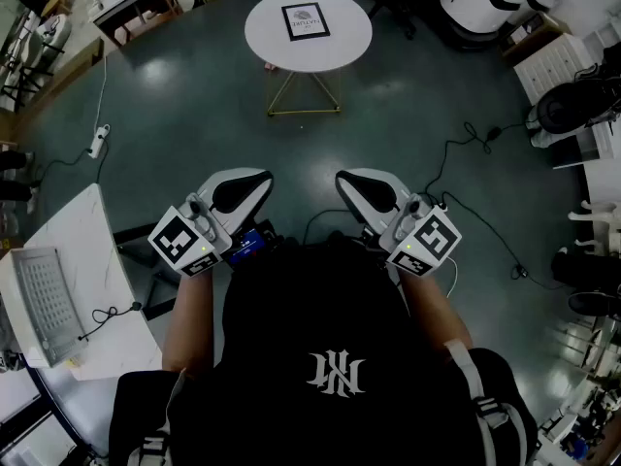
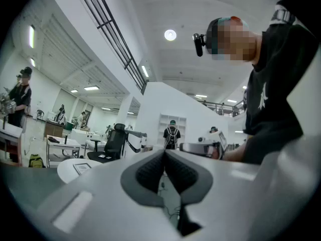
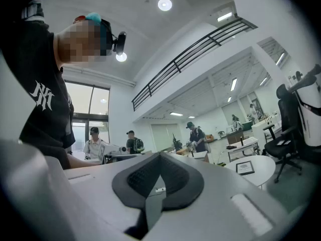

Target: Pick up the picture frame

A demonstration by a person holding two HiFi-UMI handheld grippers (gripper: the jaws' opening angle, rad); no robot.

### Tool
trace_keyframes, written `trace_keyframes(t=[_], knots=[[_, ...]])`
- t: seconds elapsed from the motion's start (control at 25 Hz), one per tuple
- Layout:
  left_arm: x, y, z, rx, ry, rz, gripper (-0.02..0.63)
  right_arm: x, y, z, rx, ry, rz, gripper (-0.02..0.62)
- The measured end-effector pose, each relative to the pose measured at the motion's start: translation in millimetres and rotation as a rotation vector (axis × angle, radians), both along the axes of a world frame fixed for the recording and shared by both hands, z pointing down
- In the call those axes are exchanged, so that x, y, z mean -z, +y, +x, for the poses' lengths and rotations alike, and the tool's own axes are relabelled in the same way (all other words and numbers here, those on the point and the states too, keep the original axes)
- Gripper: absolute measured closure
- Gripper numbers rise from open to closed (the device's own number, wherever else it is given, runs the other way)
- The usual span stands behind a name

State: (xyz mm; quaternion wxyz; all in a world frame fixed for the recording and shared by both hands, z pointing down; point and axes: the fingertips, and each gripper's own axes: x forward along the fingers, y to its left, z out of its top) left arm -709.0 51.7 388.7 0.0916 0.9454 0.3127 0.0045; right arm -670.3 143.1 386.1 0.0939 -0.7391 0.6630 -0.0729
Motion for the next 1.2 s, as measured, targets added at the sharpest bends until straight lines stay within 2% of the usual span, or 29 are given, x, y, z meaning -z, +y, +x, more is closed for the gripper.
trace_keyframes(t=[0.2,0.4,0.56,0.68,0.8,1.0,1.2], knots=[[-2.6,-2.9,-8.5,-0.057,0.011,0.011,0.603,-2.0,-15.6,-8.9,-0.015,-0.033,0.010,0.597],[-12.3,-26.4,-20.7,-0.030,-0.001,0.028,0.603,-4.0,-29.4,-21.3,-0.055,-0.023,0.003,0.597],[-13.9,-31.6,-17.6,-0.032,-0.016,0.022,0.603,2.4,-19.3,-22.6,-0.078,-0.021,0.028,0.597],[-17.4,-29.7,-12.7,-0.048,-0.014,0.006,0.603,-5.0,-14.4,-22.9,-0.104,-0.006,-0.009,0.597],[-25.1,-16.7,-8.3,-0.083,-0.025,-0.010,0.603,-20.0,-2.3,-22.4,-0.141,-0.060,-0.023,0.597],[-27.0,6.7,16.1,-0.120,-0.047,-0.013,0.603,-24.8,12.5,1.2,-0.143,-0.100,0.034,0.597],[-18.3,19.5,54.9,-0.085,-0.079,0.005,0.603,-3.5,18.3,41.7,-0.036,-0.130,0.188,0.597]])
